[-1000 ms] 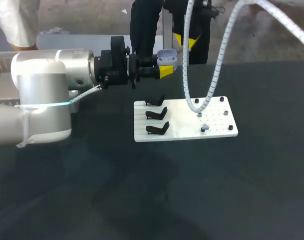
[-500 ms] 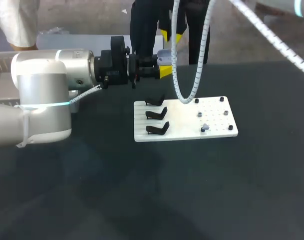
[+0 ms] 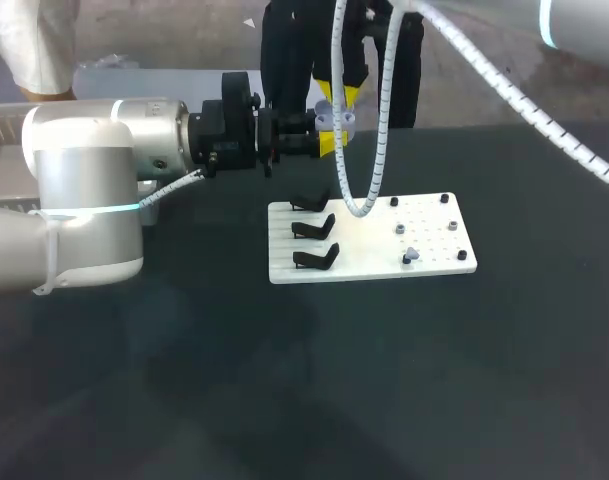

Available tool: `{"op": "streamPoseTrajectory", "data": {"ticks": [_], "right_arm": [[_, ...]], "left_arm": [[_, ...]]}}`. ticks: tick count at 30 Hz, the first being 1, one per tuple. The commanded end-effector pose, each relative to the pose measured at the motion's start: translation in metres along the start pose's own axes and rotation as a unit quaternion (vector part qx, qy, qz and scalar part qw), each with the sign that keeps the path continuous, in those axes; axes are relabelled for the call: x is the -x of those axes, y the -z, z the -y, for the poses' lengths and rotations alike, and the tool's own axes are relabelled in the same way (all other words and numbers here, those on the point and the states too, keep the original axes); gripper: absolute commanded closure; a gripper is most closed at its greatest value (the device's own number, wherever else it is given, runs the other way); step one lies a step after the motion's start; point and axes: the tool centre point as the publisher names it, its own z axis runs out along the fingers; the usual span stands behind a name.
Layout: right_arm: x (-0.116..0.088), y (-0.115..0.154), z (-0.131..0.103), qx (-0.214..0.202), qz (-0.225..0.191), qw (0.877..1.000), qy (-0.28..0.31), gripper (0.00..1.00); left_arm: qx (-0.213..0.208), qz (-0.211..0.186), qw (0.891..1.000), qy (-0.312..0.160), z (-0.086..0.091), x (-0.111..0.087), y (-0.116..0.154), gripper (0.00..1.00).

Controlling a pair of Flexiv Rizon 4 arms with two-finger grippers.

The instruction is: Pick up each earbud case from the left stands, insert the matching earbuds, close the lid, and place the case in the box.

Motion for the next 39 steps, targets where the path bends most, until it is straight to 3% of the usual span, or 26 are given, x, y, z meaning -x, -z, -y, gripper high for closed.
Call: {"op": "streamPoseTrajectory", "data": {"ticks": [1,39], "right_arm": [[0.0018,-0.0025,-0.0023,0.000,-0.001,1.000,0.001,1.00],[0.0036,-0.0070,-0.0074,0.001,0.000,1.000,0.010,1.00]], "left_arm": [[0.003,0.002,1.000,-0.002,0.0018,-0.0008,-0.0001,1.00],[0.003,0.002,1.000,-0.002,0.0018,-0.0008,-0.0001,1.00]]}}
